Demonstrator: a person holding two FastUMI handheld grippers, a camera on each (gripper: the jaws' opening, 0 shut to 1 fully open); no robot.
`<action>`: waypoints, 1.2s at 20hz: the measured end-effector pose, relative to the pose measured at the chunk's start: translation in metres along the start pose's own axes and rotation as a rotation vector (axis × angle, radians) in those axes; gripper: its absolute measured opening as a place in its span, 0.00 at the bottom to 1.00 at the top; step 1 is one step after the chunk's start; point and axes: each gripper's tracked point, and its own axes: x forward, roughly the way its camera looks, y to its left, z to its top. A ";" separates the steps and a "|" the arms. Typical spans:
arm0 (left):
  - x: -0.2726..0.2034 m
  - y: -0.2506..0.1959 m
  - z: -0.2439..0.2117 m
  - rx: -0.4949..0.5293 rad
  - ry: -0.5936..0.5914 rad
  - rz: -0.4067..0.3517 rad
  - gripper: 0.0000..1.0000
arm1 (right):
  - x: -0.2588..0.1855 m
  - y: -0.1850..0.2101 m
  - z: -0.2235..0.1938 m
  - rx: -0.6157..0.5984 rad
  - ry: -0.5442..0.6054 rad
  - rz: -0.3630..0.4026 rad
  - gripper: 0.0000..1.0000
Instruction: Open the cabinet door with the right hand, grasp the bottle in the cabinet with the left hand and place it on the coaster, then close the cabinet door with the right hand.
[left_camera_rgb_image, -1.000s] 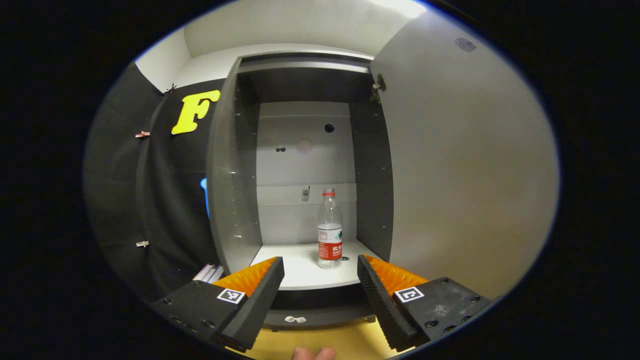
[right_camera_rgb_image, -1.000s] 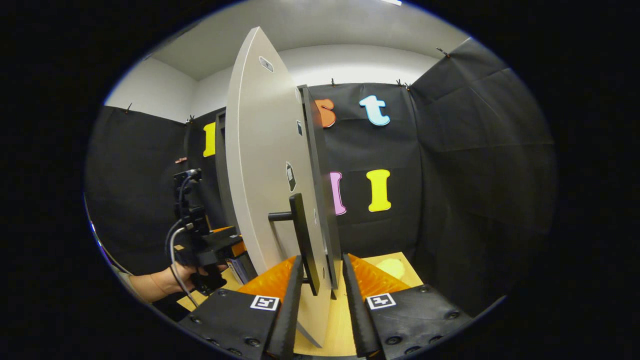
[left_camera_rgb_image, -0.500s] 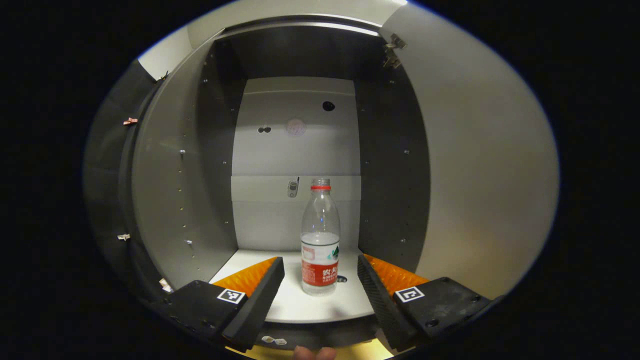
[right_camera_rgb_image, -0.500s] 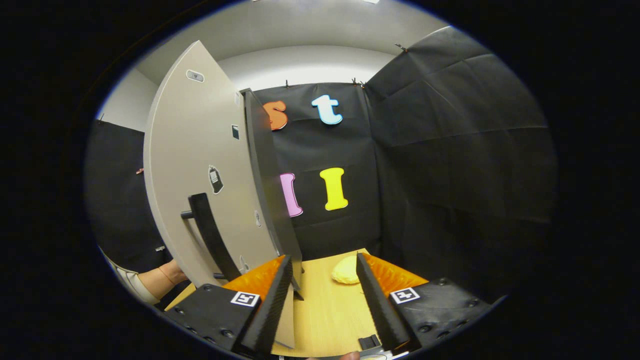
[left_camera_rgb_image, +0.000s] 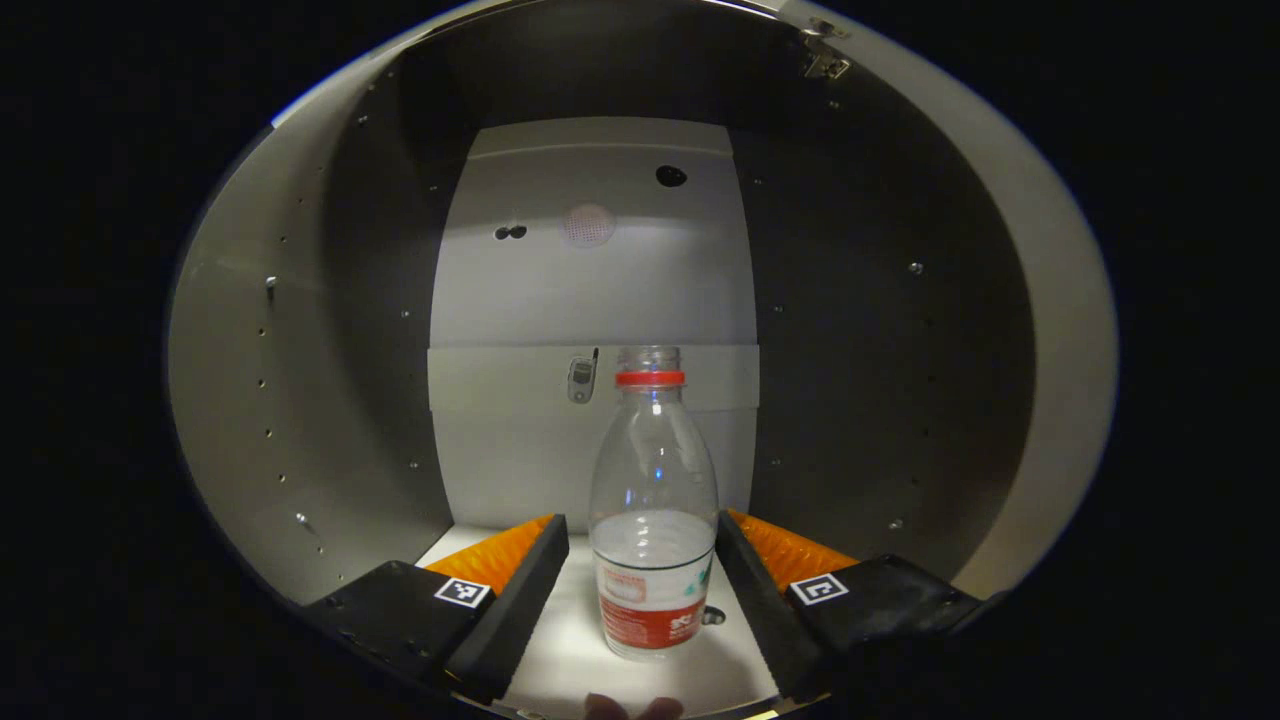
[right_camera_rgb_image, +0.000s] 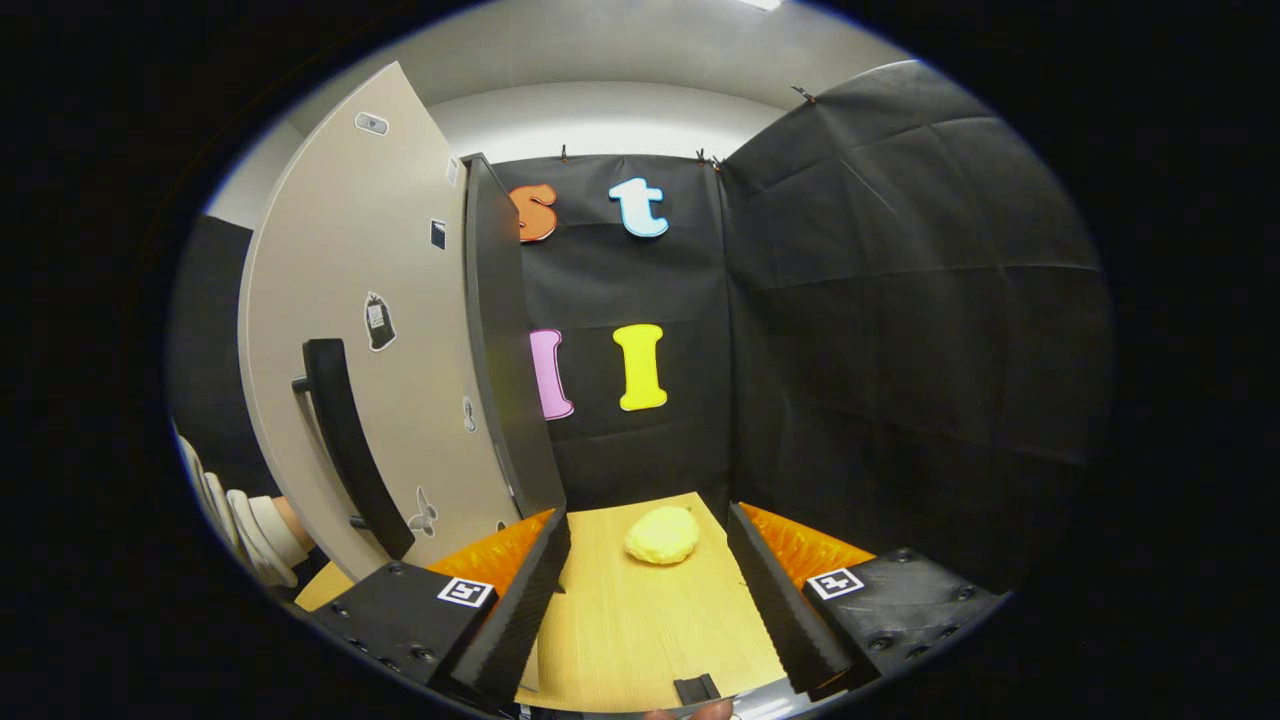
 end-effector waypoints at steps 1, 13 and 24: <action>0.006 0.000 0.000 -0.004 0.000 -0.004 0.93 | 0.000 -0.004 0.000 0.009 0.003 -0.010 1.00; -0.085 0.025 0.040 -0.011 -0.069 -0.039 0.77 | 0.004 0.016 0.005 -0.040 -0.050 -0.006 0.98; -0.289 0.125 -0.026 -0.023 -0.066 0.015 0.76 | 0.001 0.060 0.024 -0.046 -0.129 0.011 1.00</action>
